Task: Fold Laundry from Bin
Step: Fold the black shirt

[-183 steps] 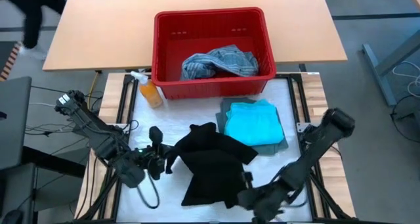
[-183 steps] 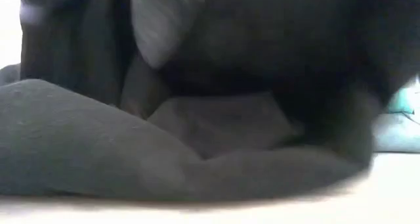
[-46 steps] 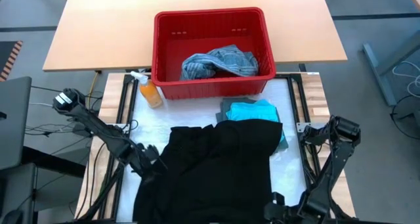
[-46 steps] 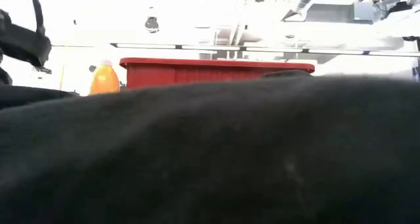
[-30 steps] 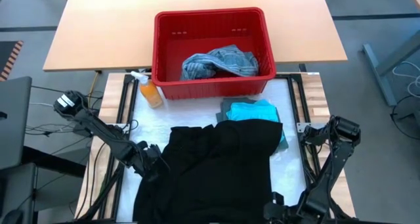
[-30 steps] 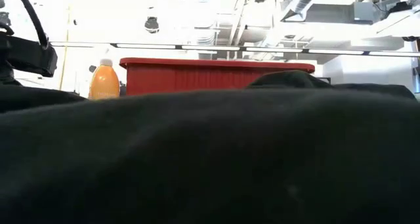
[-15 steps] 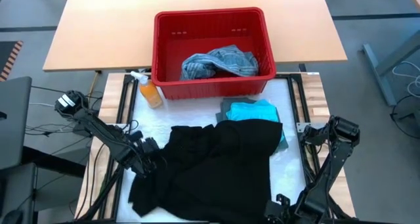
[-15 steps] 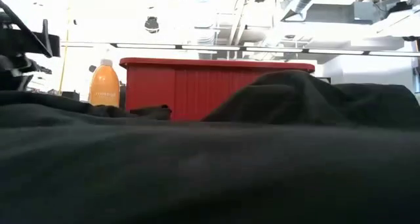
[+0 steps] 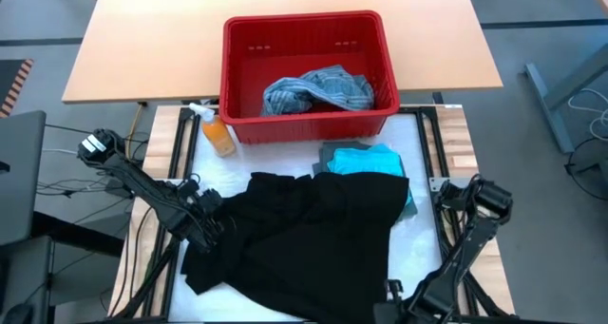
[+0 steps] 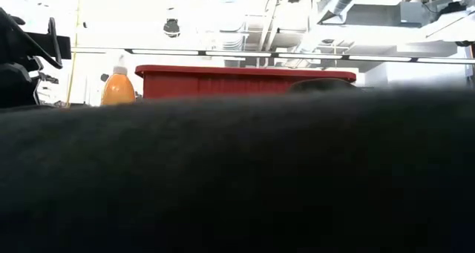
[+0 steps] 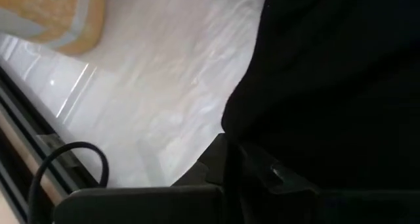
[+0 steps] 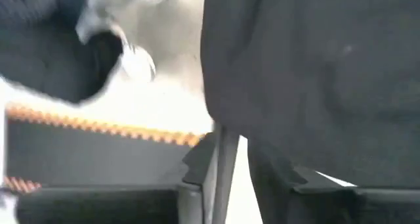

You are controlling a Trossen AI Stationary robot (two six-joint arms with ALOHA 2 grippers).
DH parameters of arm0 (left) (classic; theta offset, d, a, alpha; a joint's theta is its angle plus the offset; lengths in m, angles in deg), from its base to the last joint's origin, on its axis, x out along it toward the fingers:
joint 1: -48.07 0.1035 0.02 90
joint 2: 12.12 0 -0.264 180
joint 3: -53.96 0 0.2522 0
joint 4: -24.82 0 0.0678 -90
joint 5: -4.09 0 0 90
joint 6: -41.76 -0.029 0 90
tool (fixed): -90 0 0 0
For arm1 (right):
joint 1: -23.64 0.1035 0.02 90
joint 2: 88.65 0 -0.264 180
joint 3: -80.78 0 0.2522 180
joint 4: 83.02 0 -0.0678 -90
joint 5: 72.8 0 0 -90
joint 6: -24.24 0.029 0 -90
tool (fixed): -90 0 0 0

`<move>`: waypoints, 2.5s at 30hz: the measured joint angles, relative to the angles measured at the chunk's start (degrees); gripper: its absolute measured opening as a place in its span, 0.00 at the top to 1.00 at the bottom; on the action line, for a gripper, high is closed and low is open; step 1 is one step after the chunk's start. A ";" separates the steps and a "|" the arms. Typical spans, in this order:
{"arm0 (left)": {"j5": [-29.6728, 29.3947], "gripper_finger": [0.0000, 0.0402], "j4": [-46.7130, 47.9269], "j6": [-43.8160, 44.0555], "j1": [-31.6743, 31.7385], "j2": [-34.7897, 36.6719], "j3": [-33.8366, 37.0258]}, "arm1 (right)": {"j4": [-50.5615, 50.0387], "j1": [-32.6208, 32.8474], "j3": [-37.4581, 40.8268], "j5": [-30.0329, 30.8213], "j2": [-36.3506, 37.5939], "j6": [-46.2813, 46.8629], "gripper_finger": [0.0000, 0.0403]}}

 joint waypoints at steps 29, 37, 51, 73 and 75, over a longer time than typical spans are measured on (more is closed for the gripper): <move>2.71 1.00 -7.95 -2.31 0.04 0.09 1.51 | -0.30 0.50 -0.31 2.38 -7.24 -17.55 0.81; 2.31 1.00 -4.71 -4.09 0.04 3.49 -0.59 | -5.17 -0.23 -1.47 1.90 -4.62 -15.52 0.95; -7.27 1.00 -3.24 -10.23 -3.77 33.73 -4.21 | -24.03 9.00 -6.45 20.67 14.08 -0.22 0.98; -13.77 1.00 -37.45 -48.28 -5.18 57.16 -5.33 | -56.83 22.60 -6.42 49.39 23.33 43.09 0.98; -11.29 1.00 -44.21 -55.53 -5.18 57.15 -5.33 | -54.96 20.59 -7.11 56.82 23.29 42.71 0.98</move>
